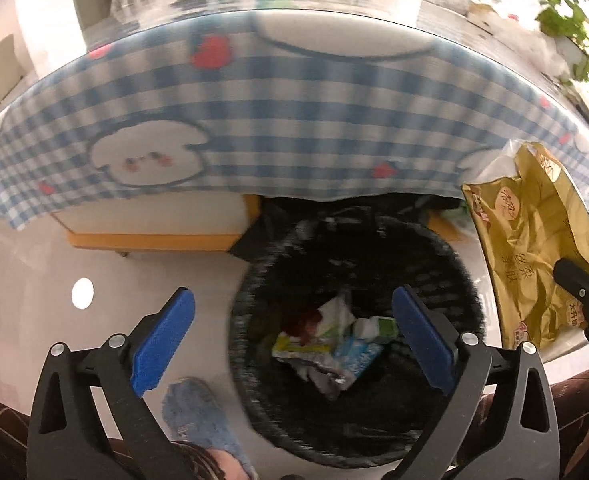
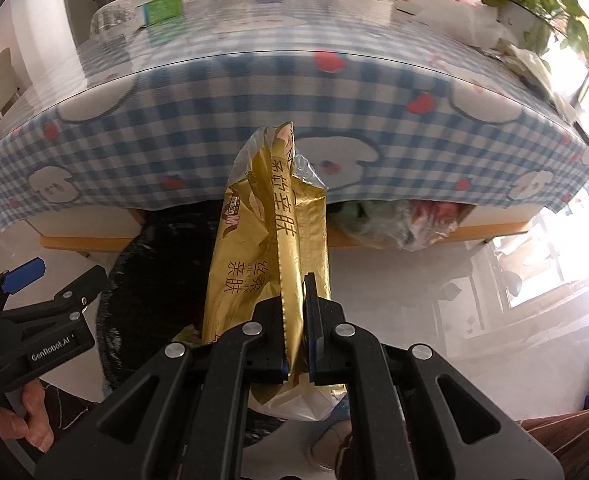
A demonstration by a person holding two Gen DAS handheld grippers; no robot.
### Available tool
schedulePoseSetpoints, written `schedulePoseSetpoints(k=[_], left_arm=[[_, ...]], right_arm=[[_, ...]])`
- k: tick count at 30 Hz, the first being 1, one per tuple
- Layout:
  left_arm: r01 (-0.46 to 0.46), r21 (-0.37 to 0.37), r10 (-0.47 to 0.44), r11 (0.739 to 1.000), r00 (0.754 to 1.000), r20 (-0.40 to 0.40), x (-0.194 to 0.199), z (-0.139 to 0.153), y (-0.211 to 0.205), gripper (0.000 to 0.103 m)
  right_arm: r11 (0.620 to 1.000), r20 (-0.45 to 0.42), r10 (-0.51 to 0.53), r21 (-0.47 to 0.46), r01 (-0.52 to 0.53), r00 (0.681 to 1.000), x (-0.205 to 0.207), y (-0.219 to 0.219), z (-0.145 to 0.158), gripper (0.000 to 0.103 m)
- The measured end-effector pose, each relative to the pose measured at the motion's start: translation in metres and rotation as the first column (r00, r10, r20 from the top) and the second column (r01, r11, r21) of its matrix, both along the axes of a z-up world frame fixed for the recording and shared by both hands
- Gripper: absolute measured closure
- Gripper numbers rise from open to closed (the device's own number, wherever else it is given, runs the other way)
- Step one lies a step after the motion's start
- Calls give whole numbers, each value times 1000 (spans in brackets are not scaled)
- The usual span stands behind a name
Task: Collect trash
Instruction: 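Lower the gold paper bag into the black bin and open the right tool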
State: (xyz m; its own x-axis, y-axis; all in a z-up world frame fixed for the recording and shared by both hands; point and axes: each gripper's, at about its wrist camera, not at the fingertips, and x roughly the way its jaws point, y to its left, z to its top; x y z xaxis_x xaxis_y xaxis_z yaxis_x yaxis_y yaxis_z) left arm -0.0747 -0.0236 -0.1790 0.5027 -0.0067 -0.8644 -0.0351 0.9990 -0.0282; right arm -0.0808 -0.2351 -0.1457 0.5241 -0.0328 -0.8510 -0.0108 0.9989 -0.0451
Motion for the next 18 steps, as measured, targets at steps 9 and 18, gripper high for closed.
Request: schedulePoseSetpoints(k=[9, 18], left_arm=[[-62, -7, 62, 998, 998, -3, -4, 8, 49, 6], [-75, -8, 75, 997, 997, -12, -9, 14, 67, 6]], right_arm=[[998, -21, 62, -7, -62, 998, 3, 45, -13, 98], [996, -23, 88, 6, -88, 996, 7, 71, -17, 98]])
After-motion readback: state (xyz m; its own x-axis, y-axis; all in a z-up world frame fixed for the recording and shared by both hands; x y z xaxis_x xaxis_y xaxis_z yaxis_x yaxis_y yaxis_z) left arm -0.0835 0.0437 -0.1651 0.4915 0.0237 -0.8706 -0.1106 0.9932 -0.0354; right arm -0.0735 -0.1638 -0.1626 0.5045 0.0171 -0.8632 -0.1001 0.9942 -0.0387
